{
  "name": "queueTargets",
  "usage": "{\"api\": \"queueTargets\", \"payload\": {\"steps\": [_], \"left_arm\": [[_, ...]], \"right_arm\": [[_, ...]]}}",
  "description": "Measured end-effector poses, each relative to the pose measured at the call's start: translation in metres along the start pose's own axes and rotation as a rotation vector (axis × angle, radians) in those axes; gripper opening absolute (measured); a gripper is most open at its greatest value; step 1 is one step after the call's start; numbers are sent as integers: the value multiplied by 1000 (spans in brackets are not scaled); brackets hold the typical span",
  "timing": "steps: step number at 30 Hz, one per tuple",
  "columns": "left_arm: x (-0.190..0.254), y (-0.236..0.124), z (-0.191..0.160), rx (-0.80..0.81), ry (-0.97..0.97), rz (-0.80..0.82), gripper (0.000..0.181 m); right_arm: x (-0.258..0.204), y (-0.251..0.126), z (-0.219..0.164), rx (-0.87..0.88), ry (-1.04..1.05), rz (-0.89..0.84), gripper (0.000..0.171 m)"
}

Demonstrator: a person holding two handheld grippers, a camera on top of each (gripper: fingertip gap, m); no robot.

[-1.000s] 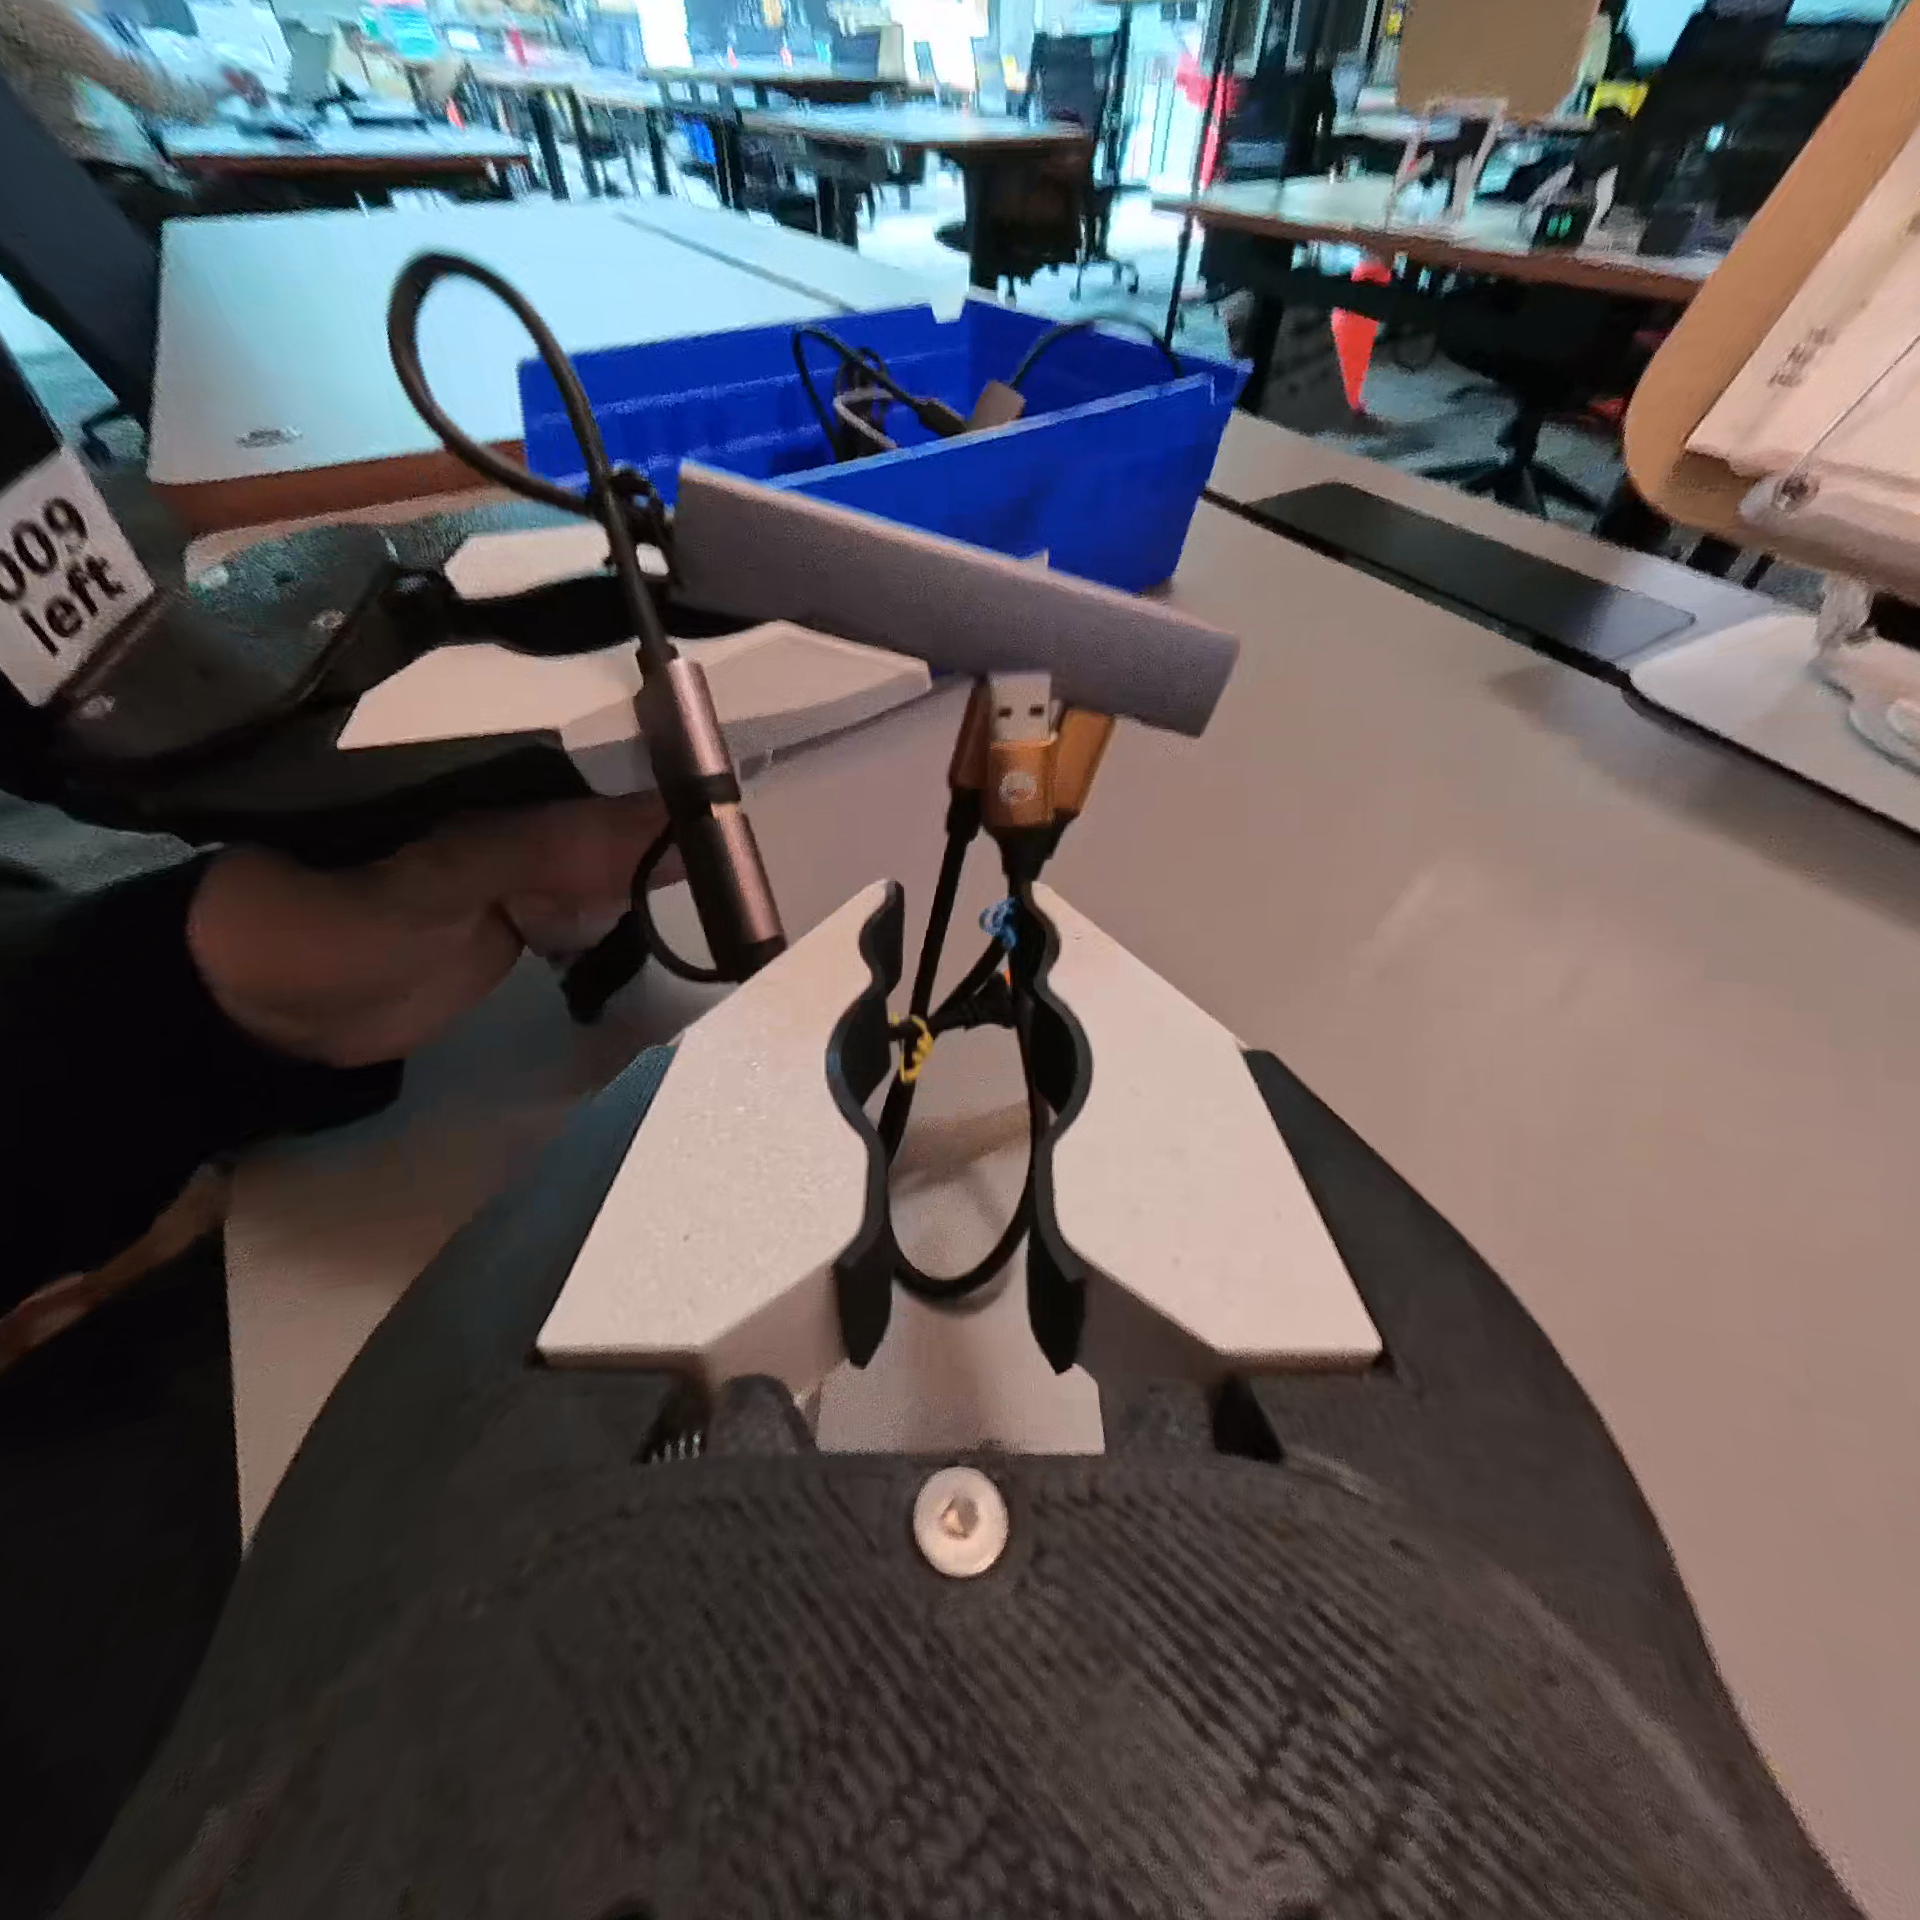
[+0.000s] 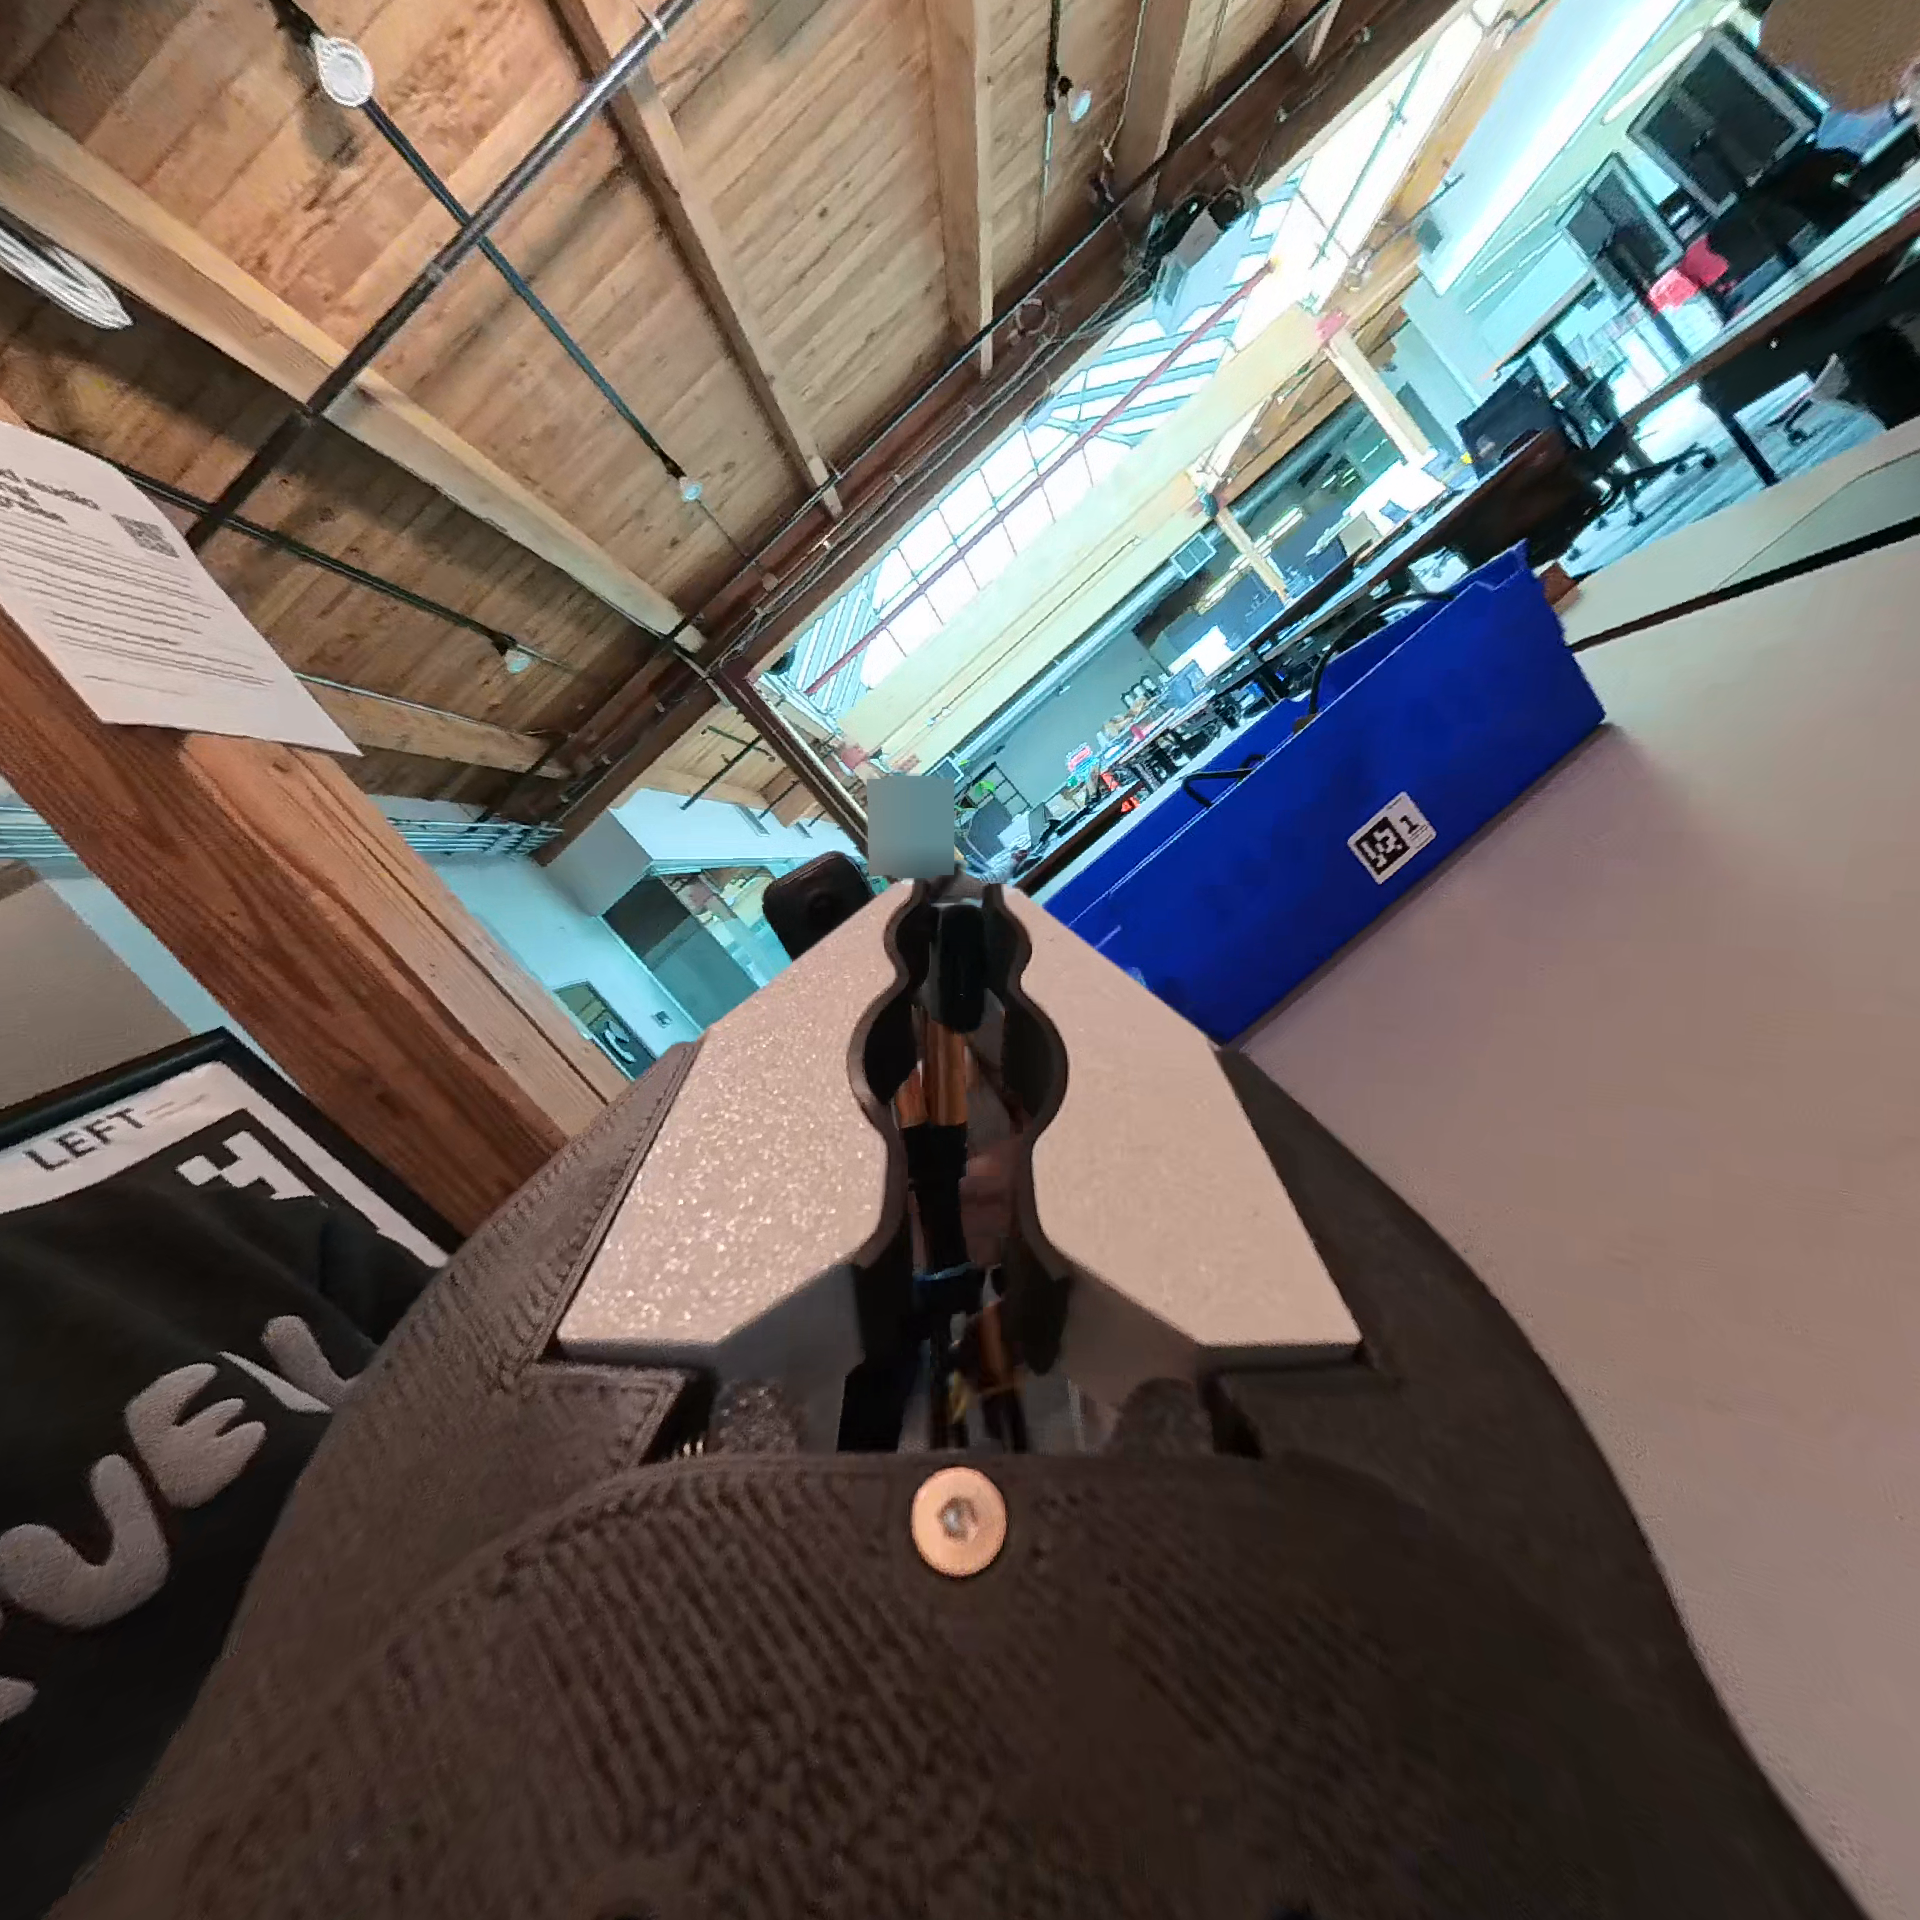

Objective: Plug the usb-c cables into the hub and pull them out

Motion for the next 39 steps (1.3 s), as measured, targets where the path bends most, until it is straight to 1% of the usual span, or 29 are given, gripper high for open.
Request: {"api": "queueTargets", "payload": {"steps": [2, 3, 6, 7, 9, 10, 12, 16, 18, 20, 21, 22, 24, 26, 29, 31, 33, 35, 36, 37, 39], "left_arm": [[-6, -4, -2, -80, 31, 7, 16], [-10, -10, -1, -134, 89, 26, 22], [-22, -36, 11, -311, 346, 174, 40], [-23, -43, 19, -327, 440, 239, 44], [-14, -50, 40, -264, 604, 297, 45], [-6, -49, 47, -233, 667, 295, 46], [8, -37, 50, -263, 774, 272, 51], [22, -8, 24, -445, 891, 196, 55], [24, -1, 10, -527, 923, 176, 55], [22, 1, 0, -601, 936, 167, 52], [21, 1, -3, -611, 936, 166, 51], [20, 0, -3, -597, 935, 174, 45], [20, -1, -5, -558, 896, 137, 33], [17, -1, -9, -550, 861, 133, 29], [15, -1, -19, -552, 869, 127, 25], [14, 0, -23, -551, 863, 134, 21], [14, 2, -23, -553, 810, 155, 20], [13, 7, -22, -563, 777, 208, 20], [11, 9, -21, -583, 747, 262, 20], [8, 10, -21, -606, 690, 316, 20], [-2, 7, -18, -609, 504, 414, 20]], "right_arm": [[-2, -4, 6, 32, 14, -38, 7], [-3, -8, 11, 40, 40, -66, 7], [1, -26, 25, 55, 101, -190, 8], [5, -31, 28, 52, 98, -237, 7], [11, -36, 28, 53, 128, -279, 8], [13, -35, 27, 47, 150, -278, 8], [15, -30, 21, 24, 164, -278, 8], [14, -13, 7, -47, 156, -282, 8], [11, -6, 2, -75, 171, -247, 7], [9, -2, -1, -103, 181, -218, 8], [8, -1, -3, -120, 184, -211, 8], [8, 0, -3, -130, 190, -203, 8], [10, 0, -5, -140, 220, -180, 8], [14, -1, -7, -144, 255, -168, 9], [19, -1, -9, -150, 285, -159, 9], [20, -2, -9, -160, 269, -176, 9], [21, -2, -7, -147, 251, -187, 9], [19, -2, -2, -114, 166, -196, 8], [16, -4, 4, -73, 84, -235, 17], [8, -5, 9, -40, -42, -278, 29], [-11, -3, 15, -79, -363, -421, 46]]}}
Point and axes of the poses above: each gripper's, where its closed fingertips meet, y out along the fingers, z out of its top, x = y × z across the jaws, the point moved 10 cm from there along -y, back along the fingers, and after that the axes turned 6 degrees about y, right-handed, at the moved point
